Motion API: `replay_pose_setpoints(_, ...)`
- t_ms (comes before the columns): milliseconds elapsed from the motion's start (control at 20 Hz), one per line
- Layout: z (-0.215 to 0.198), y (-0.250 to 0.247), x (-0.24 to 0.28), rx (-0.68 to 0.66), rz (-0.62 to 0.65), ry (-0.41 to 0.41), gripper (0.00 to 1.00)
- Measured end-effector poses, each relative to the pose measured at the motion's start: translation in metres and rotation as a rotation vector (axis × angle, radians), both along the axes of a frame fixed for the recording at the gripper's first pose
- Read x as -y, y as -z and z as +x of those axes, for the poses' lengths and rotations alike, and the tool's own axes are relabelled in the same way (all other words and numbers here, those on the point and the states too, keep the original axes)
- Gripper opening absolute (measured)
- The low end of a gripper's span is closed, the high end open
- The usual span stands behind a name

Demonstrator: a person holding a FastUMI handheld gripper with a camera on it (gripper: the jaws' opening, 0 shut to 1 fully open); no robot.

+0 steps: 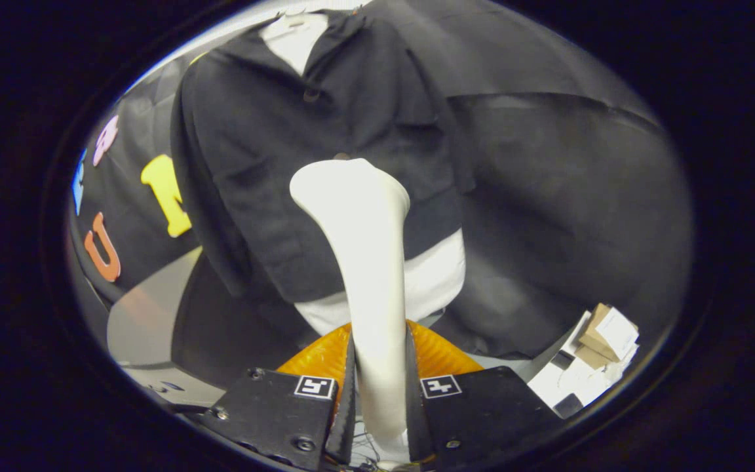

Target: Iron the clothes twice with a garment steamer, once on the left side and once on the right side.

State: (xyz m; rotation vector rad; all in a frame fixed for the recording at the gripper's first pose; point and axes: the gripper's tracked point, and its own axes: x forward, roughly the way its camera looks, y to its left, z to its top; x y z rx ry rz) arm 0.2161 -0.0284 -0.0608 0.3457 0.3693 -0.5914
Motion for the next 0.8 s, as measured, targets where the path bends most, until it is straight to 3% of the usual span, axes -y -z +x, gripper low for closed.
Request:
replay_pose_setpoints(300, -0.031, -0.138, 0.056, 0.214, -0.137, 0.048, 0.34)
replay_pose_setpoints(550, -0.023, -0.222, 0.096, 0.394, -0.184, -0.019, 0.34)
replay_pose_setpoints(800, -0.004, -0.271, 0.121, 0.531, -0.211, -0.116, 0.34)
